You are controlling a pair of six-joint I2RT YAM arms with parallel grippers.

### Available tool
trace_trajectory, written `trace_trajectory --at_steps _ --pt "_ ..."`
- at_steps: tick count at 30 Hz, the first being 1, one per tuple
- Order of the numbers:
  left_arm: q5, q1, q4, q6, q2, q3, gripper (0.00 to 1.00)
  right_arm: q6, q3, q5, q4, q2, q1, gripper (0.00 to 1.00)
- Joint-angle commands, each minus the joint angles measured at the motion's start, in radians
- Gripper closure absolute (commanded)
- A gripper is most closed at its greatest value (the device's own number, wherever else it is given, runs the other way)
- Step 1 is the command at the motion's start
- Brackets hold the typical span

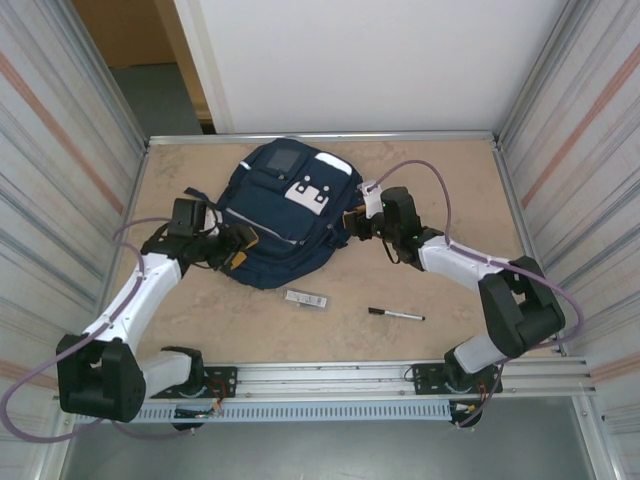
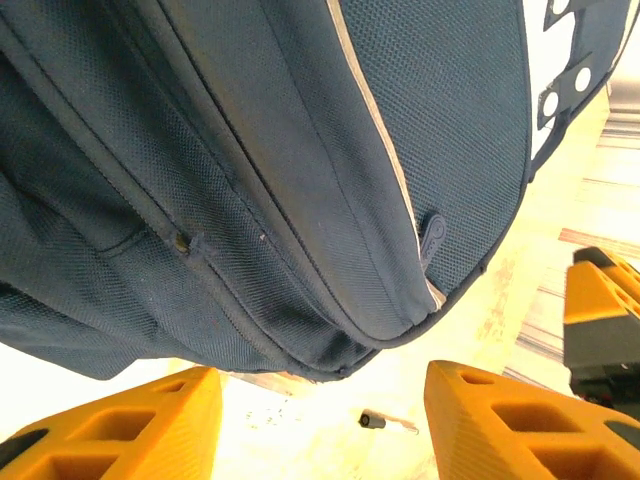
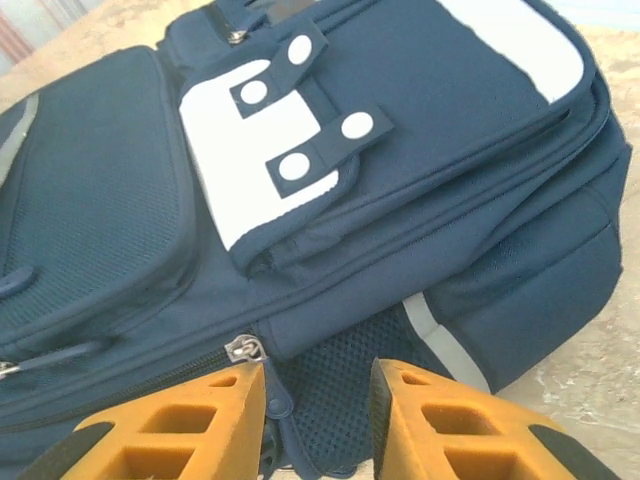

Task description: Pack the student bag

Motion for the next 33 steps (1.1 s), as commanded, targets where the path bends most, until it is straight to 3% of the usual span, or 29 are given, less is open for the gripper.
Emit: trace_trajectory --at_steps 1,4,7,8,9,15,19,21,27,33 --pt "-0.035 0.006 0.053 -0.055 0.046 -0.002 0.44 -0.099 0.028 0.121 -0.106 -0.071 0.044 0.66" --pt "-0.03 0.028 0.091 -0.067 0.13 0.034 0.43 -0.188 -0.001 0.321 -0.077 -0.135 0.113 0.53" --pt "-0.073 0.03 0.078 -0.086 0.201 0.063 0.44 -0.213 0.006 0.392 -0.094 -0.189 0.134 0.43" --pt "-0.08 0.029 0.117 -0.111 0.218 0.053 0.47 -0.213 0.008 0.392 -0.109 -0.214 0.135 0.07" --pt "-0.072 0.029 0.156 -0.127 0.23 0.047 0.51 -0.21 0.004 0.388 -0.114 -0.232 0.136 0.0" --pt "-0.045 0.034 0.079 -0.071 0.308 0.176 0.51 -0.192 -0.011 0.408 -0.139 -0.326 0.143 0.0" --pt "-0.029 0.028 0.029 -0.098 0.266 0.185 0.47 -0.11 -0.062 0.586 -0.072 -0.38 0.133 0.01" --pt "-0.049 0.012 0.025 -0.117 0.221 0.153 0.44 -0.02 -0.07 0.612 -0.109 -0.404 0.095 0.0" --pt "-0.097 0.061 -0.028 -0.042 0.215 0.189 0.43 0.11 -0.114 0.234 -0.181 -0.442 -0.073 0.0" --pt "-0.101 0.081 -0.011 0.02 0.335 0.233 0.44 0.054 -0.104 0.171 -0.178 -0.429 -0.059 0.0"
